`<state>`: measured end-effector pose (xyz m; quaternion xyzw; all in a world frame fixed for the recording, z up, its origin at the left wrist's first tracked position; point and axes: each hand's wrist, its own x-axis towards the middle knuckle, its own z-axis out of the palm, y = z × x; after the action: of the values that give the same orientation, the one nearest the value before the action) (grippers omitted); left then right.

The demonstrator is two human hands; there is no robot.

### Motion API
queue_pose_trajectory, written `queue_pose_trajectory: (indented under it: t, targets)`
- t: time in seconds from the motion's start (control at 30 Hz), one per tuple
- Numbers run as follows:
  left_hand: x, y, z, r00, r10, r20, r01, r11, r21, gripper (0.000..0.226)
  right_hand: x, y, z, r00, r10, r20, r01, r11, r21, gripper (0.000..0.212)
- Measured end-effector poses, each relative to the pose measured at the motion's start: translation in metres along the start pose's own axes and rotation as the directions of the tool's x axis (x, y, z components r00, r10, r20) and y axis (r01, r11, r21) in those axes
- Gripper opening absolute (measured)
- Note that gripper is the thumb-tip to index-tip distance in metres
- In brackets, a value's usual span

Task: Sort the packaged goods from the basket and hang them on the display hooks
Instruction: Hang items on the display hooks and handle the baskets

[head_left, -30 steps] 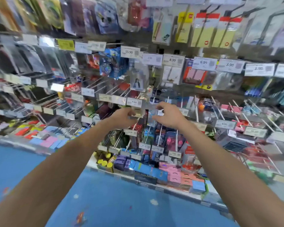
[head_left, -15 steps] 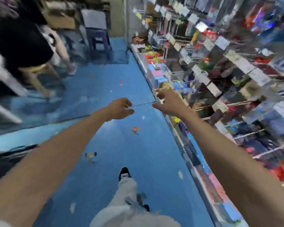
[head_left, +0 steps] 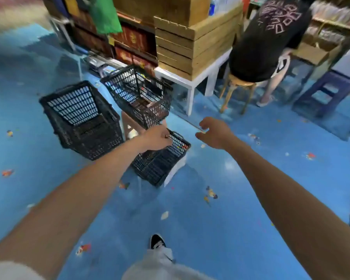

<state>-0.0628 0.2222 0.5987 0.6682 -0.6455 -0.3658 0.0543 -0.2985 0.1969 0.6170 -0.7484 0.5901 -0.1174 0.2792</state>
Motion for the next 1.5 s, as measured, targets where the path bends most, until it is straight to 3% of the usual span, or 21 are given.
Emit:
queue_pose_trajectory:
  t: [0.07, 0.17, 0.27, 0.37, 0.5, 0.6, 0.67, 0.77, 0.83, 0.9, 0.97, 1.03, 1.1, 1.17, 1.23, 1.37, 1.47, 1.5]
  targets:
    - [0.003, -0.039, -0.038, 0.998, -0.055, -0.03, 0.055, 0.998, -0.004, 0.016, 0.045, -0.04, 0.02, 0.996, -0.084, 0.043, 0.085, 0.996, -0.03, 0.041]
    - [0.01, -0.083, -0.088, 0.987, -0.141, -0.077, 0.137, 0.989, -0.059, 0.029, 0.099, -0.096, 0.043, 0.976, -0.196, 0.092, 0.2, 0.979, -0.039, 0.033]
    - [0.012, -0.11, -0.13, 0.965, -0.205, -0.166, 0.18, 0.972, -0.151, 0.009, 0.148, -0.142, 0.057, 0.955, -0.252, 0.158, 0.264, 0.963, -0.06, 0.024]
    - [0.032, -0.128, -0.157, 0.946, -0.224, -0.236, 0.178, 0.963, -0.201, 0.021, 0.193, -0.167, 0.065, 0.936, -0.285, 0.207, 0.306, 0.949, -0.079, 0.028]
    - [0.077, -0.141, -0.179, 0.93, -0.277, -0.241, 0.21, 0.94, -0.268, 0.019, 0.257, -0.166, 0.072, 0.941, -0.273, 0.198, 0.285, 0.958, -0.034, 0.033]
    - [0.127, -0.135, -0.189, 0.917, -0.322, -0.236, 0.24, 0.917, -0.318, 0.045, 0.316, -0.147, 0.069, 0.948, -0.225, 0.224, 0.235, 0.972, -0.017, 0.032]
    - [0.171, -0.13, -0.194, 0.913, -0.341, -0.223, 0.243, 0.895, -0.374, 0.051, 0.367, -0.131, 0.061, 0.952, -0.202, 0.23, 0.21, 0.978, -0.013, 0.029]
    - [0.237, -0.116, -0.203, 0.896, -0.402, -0.186, 0.305, 0.864, -0.401, 0.032, 0.443, -0.109, 0.048, 0.939, -0.208, 0.274, 0.222, 0.975, -0.018, 0.016]
    - [0.271, -0.097, -0.212, 0.881, -0.447, -0.154, 0.35, 0.835, -0.424, 0.02, 0.482, -0.098, 0.04, 0.908, -0.218, 0.357, 0.229, 0.973, 0.014, 0.028]
    - [0.306, -0.083, -0.219, 0.861, -0.49, -0.137, 0.375, 0.794, -0.479, 0.023, 0.517, -0.093, 0.03, 0.857, -0.244, 0.454, 0.25, 0.967, 0.046, 0.034]
    - [0.328, -0.071, -0.229, 0.841, -0.528, -0.12, 0.379, 0.733, -0.565, 0.004, 0.546, -0.093, 0.021, 0.819, -0.215, 0.532, 0.229, 0.973, 0.041, 0.018]
    - [0.342, -0.065, -0.237, 0.83, -0.551, -0.089, 0.383, 0.679, -0.626, 0.019, 0.573, -0.098, 0.019, 0.783, -0.202, 0.588, 0.202, 0.977, 0.067, 0.027]
    - [0.352, -0.068, -0.243, 0.803, -0.59, -0.088, 0.407, 0.65, -0.642, 0.003, 0.591, -0.103, 0.024, 0.741, -0.214, 0.636, 0.193, 0.976, 0.103, 0.029]
    - [0.363, -0.078, -0.248, 0.776, -0.63, -0.043, 0.46, 0.61, -0.646, 0.031, 0.602, -0.11, 0.029, 0.704, -0.197, 0.683, 0.153, 0.98, 0.125, 0.022]
    - [0.369, -0.088, -0.252, 0.765, -0.643, -0.04, 0.468, 0.597, -0.651, 0.033, 0.61, -0.117, 0.035, 0.682, -0.167, 0.712, 0.102, 0.986, 0.134, 0.016]
    - [0.388, -0.114, -0.259, 0.771, -0.634, -0.063, 0.455, 0.617, -0.642, 0.041, 0.623, -0.135, 0.034, 0.677, -0.201, 0.708, 0.162, 0.979, 0.123, 0.022]
    - [0.399, -0.117, -0.268, 0.789, -0.61, -0.069, 0.431, 0.631, -0.646, 0.019, 0.638, -0.147, 0.032, 0.694, -0.245, 0.676, 0.198, 0.969, 0.148, 0.023]
    - [0.405, -0.12, -0.27, 0.792, -0.605, -0.082, 0.419, 0.635, -0.649, 0.024, 0.645, -0.15, 0.034, 0.696, -0.251, 0.672, 0.194, 0.968, 0.16, 0.023]
